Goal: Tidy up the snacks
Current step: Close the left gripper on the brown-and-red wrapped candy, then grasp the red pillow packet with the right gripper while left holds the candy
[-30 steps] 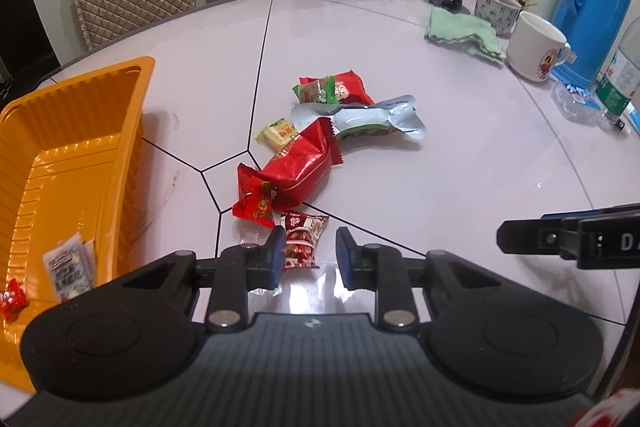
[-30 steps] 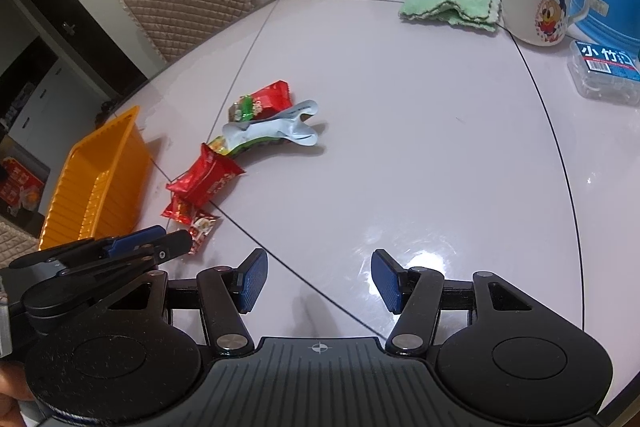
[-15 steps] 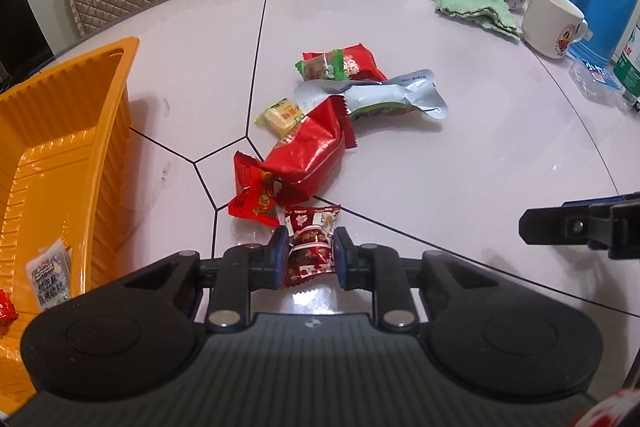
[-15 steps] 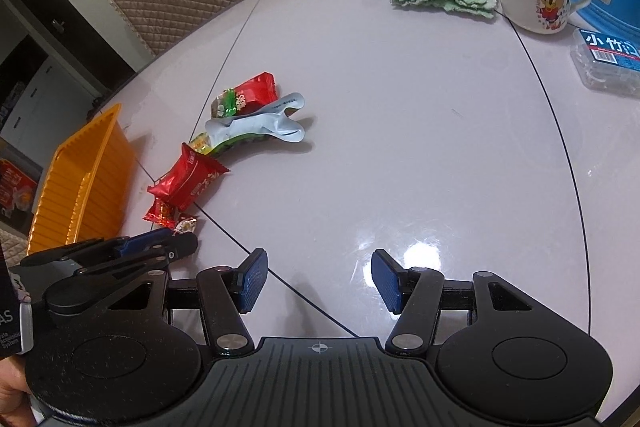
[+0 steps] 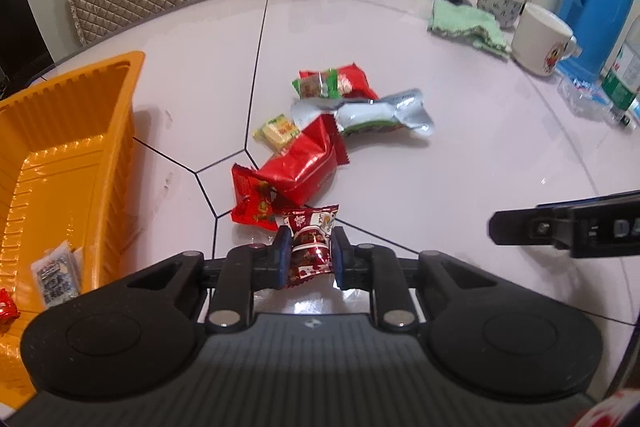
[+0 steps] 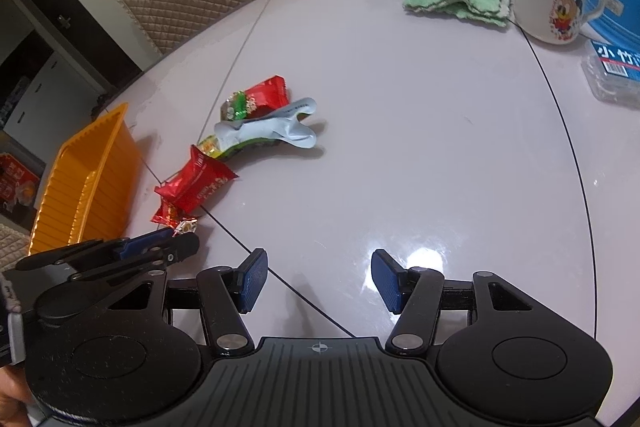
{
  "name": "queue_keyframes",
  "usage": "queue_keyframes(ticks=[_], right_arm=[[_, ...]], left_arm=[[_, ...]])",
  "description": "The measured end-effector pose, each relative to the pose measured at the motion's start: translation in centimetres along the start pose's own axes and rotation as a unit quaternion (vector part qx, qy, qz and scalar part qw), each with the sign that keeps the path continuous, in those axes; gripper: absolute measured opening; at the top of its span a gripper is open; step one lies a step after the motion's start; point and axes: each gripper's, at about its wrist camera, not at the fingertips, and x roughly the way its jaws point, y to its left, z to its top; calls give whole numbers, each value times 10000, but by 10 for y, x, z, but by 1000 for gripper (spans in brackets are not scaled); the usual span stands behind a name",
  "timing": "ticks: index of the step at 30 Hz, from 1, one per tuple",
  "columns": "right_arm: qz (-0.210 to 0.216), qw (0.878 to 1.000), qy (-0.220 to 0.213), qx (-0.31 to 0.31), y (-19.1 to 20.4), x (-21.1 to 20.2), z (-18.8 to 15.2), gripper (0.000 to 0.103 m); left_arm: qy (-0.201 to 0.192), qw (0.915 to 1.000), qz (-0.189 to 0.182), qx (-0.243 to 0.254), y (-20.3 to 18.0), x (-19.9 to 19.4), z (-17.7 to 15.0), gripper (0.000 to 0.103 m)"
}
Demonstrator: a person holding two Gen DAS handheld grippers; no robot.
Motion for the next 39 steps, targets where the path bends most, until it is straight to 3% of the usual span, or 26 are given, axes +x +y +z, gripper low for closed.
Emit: queue_keyframes(ticks=[8,17,24,27,28,39], right_arm=[[241,9985,-119,-472,22,7,10,58],[664,9890,-296,-1285,58,27,25,58],[693,9708,-466,-2250,85,51,28,58],[651,9621,-584,-2582,92,60,23,75],[668,9597,-623,-2656,94,63,22,76],[719,9436,-666,-3163,107,91,19,76]], left_arm=[[-238,9993,53,-289,16,-33,6,19],[-378,9973,287,-559,39,-49,12,19],[-482,9960,349,-674,51,-53,16,19],[-510,9955,359,-707,55,-53,18,18],[-521,9955,360,-712,56,-53,19,18],[-505,9947,394,-800,65,-49,21,19]])
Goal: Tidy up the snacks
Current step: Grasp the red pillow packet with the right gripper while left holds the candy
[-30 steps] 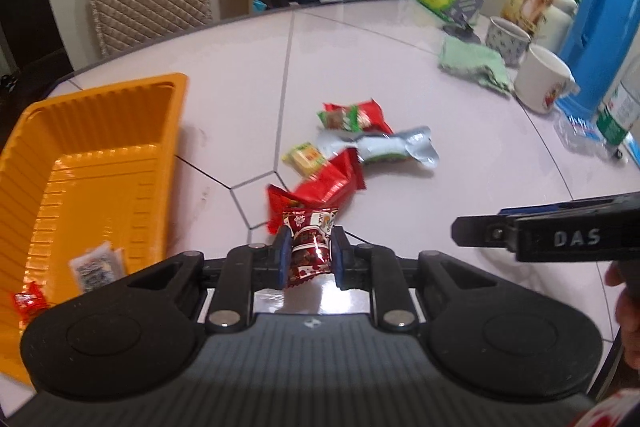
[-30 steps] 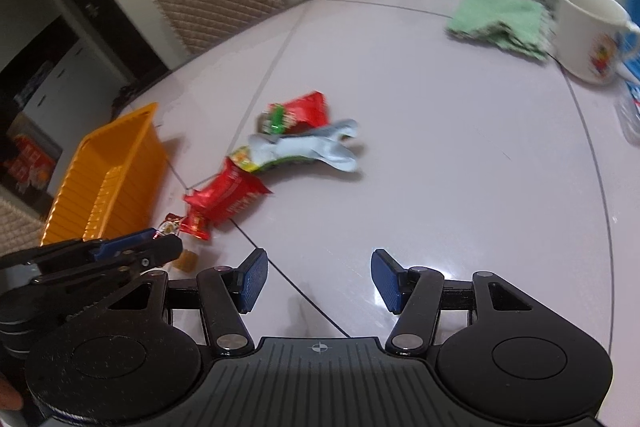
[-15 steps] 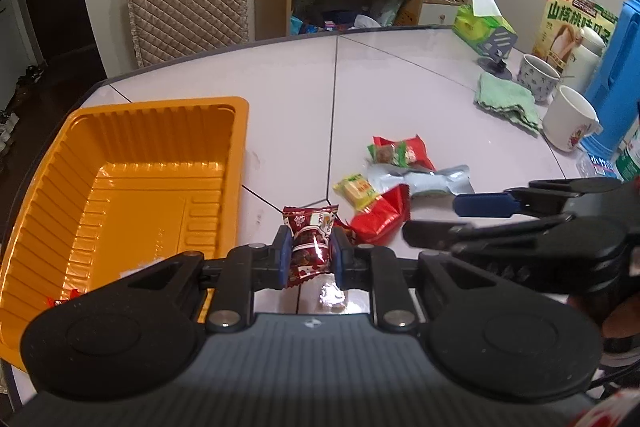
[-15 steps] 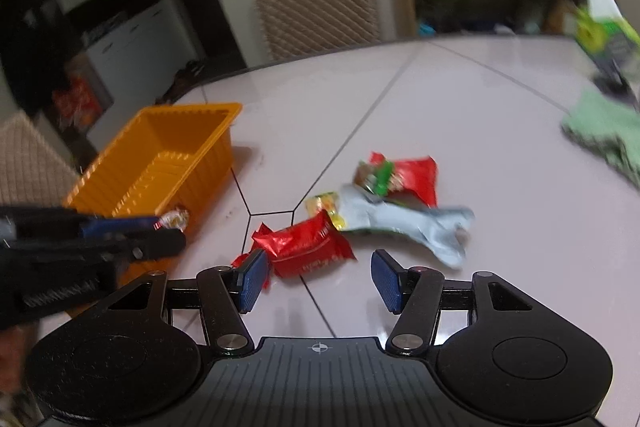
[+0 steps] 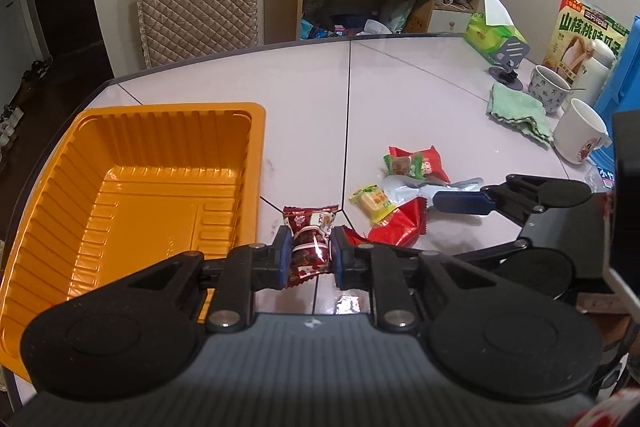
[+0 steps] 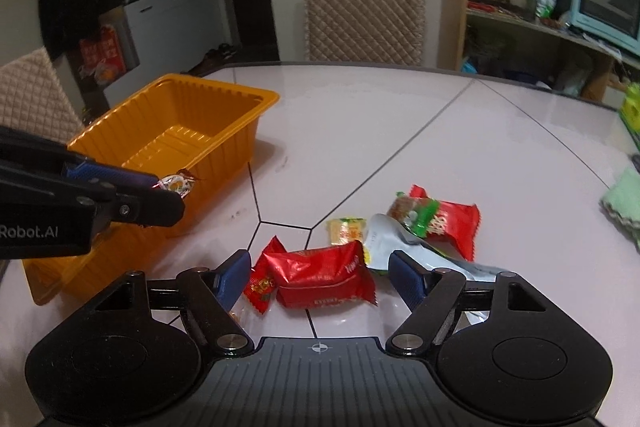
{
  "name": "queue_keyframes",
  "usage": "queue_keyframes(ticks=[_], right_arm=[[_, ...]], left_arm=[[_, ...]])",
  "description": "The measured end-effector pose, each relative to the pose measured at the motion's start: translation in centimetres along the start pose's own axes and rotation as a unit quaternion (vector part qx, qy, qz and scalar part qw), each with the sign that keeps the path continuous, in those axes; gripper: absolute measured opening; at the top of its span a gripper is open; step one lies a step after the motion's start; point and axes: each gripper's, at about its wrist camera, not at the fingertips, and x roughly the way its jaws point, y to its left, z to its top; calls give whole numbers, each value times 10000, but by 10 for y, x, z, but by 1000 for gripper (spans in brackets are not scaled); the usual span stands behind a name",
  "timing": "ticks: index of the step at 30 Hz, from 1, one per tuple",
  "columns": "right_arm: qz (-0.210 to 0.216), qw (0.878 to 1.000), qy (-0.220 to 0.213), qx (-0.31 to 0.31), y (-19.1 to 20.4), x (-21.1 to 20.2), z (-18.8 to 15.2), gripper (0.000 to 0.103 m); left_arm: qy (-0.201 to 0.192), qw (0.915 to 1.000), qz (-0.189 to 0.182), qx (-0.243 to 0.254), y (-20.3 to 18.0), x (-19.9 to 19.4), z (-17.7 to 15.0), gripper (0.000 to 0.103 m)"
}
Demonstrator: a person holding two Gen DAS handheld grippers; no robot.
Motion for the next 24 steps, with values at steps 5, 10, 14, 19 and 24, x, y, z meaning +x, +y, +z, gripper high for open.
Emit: queue_keyframes(ticks=[5,10,14,19,24], right_arm=[[-54,9997,45,-214,5,12,-2,74],[-107,9992,85,-371,8,18,-5,55],[-53,9995,52,-298,7,12,-6,49],[29,9999,-105,-67,4,-7,-1,47],[98,9996,-260,65,5,-32,6,47]], left_arm=[[5,10000,10,-26,1,0,-1,18],[15,10000,20,-32,2,1,-1,18],[-1,10000,19,-20,0,-1,-1,18],[-37,10000,7,-18,-1,-5,-1,18],[-114,9999,-39,-11,-3,-13,-1,19]])
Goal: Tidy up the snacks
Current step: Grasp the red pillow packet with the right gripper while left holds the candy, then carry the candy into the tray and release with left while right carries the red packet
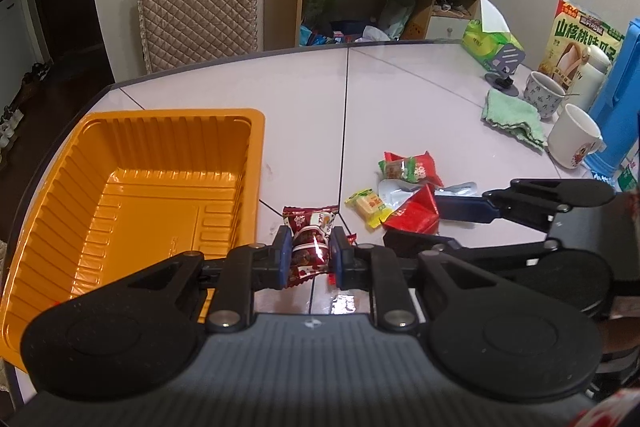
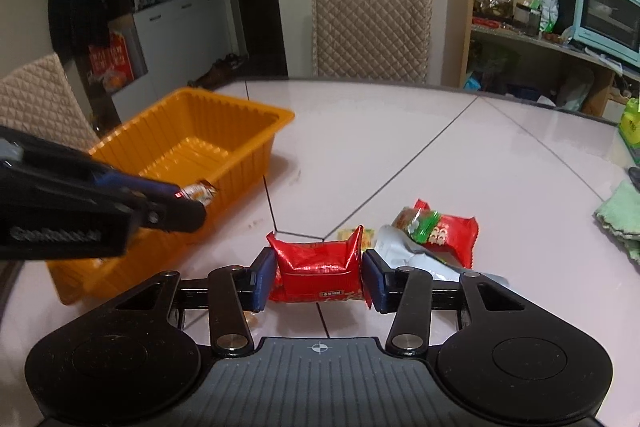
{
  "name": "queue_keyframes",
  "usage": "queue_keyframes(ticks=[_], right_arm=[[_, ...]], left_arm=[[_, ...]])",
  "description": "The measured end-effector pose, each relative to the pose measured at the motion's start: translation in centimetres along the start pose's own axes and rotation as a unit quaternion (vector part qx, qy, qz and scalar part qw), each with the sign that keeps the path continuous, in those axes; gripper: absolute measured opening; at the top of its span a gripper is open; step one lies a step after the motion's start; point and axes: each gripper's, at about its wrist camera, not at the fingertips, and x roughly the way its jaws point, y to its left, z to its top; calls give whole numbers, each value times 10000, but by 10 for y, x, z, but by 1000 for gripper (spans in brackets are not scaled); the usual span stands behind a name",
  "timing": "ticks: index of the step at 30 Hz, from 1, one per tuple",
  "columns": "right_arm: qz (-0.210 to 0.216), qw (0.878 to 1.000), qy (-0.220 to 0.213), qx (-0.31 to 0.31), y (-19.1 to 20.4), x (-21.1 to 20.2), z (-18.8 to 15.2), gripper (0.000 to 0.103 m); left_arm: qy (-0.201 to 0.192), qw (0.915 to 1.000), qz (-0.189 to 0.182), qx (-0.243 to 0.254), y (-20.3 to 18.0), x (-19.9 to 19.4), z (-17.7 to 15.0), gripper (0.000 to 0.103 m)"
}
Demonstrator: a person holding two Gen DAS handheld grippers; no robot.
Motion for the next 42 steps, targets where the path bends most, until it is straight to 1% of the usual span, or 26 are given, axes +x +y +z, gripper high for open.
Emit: queue_keyframes(ticks=[12,19,24,28,32,37,42], right_arm=[[152,9992,-109,351,18,-50,12,47],[442,9982,-116,395,47,-62,23,47],[721,9970,-79,285,77,-56,30,47],[891,9959,9,170,100,-42,35,47],[1010,9948,106,86,118,-26,38,47],[1055,9941,242,31,132,-5,42,47],[1059,9937,364,6,141,13,44,47]], left_arm=[[-191,9997,-112,-111,6,-38,-7,19],[-281,9993,68,-238,32,-69,-18,19],[-307,9982,320,-415,60,-87,-30,19],[-296,9967,515,-556,84,-96,-39,19],[-282,9954,632,-665,104,-101,-44,19],[-256,9948,674,-712,121,-98,-46,19],[-213,9953,563,-763,132,-89,-45,19]])
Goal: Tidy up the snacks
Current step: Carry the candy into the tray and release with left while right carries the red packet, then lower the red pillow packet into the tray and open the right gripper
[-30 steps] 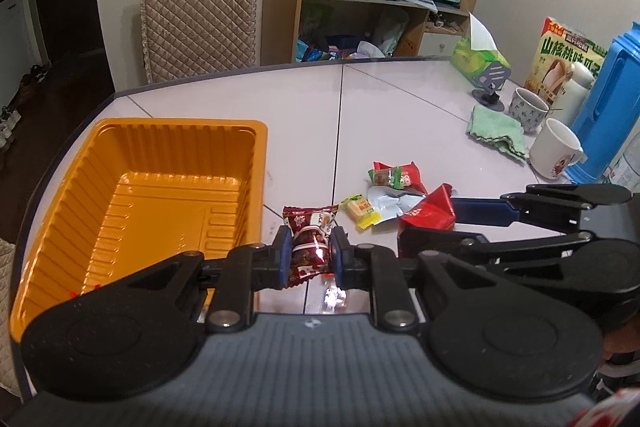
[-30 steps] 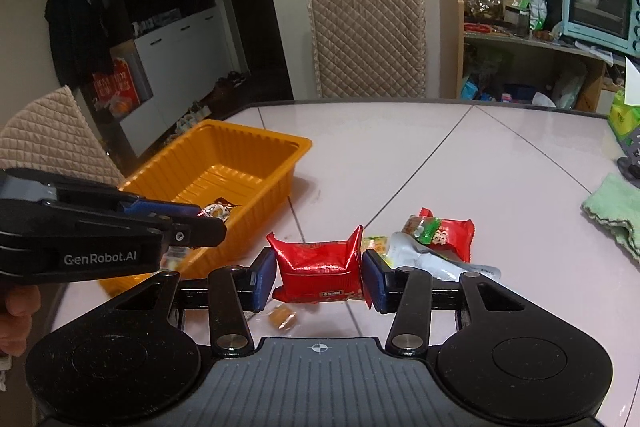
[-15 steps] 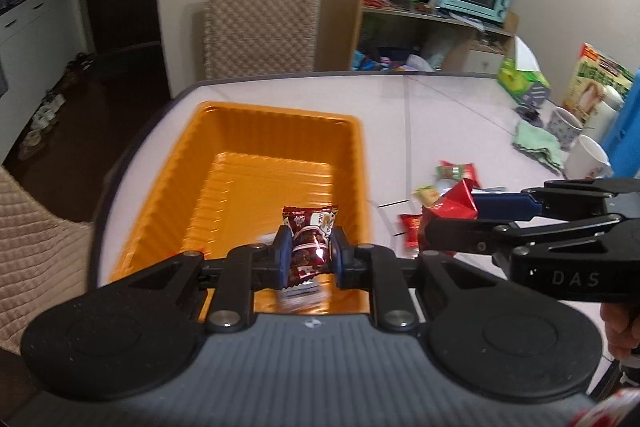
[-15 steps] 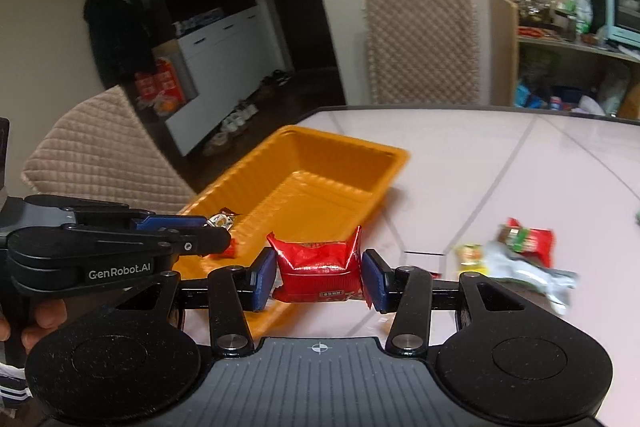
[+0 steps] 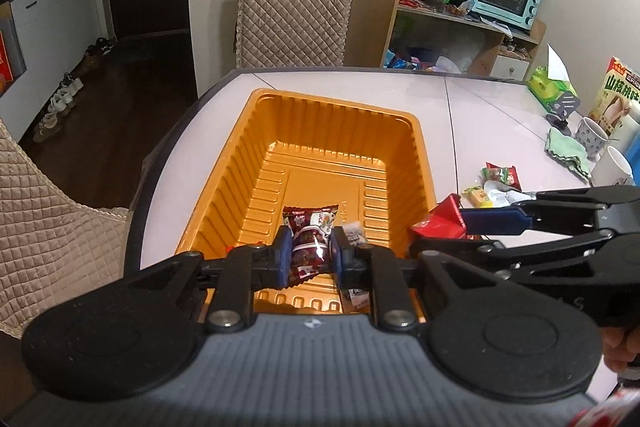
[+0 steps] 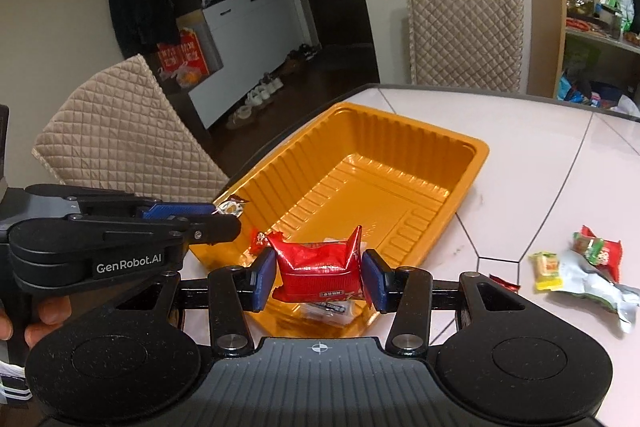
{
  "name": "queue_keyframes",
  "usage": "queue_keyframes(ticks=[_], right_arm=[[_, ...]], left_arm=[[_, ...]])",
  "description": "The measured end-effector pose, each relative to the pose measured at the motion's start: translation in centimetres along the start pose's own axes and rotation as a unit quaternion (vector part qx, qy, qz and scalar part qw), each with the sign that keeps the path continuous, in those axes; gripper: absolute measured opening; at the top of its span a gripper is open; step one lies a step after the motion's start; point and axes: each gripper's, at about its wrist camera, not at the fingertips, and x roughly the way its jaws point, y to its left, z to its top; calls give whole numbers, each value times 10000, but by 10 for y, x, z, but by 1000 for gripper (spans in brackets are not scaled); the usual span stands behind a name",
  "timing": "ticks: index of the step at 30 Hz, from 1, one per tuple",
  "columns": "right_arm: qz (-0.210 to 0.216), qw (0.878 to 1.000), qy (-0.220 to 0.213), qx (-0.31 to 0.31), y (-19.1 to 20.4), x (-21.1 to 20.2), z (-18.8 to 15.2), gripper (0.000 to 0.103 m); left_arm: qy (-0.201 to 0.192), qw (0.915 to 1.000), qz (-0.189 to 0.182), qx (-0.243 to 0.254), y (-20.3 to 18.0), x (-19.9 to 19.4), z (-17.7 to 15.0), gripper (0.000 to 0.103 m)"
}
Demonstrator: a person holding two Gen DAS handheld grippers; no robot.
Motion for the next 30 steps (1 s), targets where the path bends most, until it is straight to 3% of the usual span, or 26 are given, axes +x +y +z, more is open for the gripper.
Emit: queue_keyframes(ticks=[18,30], right_arm=[[-147,9996,154,210,-7,26,5,47],[27,9996,198,186,-5,34,10,47]], left_arm=[[376,9990,-219,-140,16,41,0,19],[402,9990,-70,-175,32,29,5,19]])
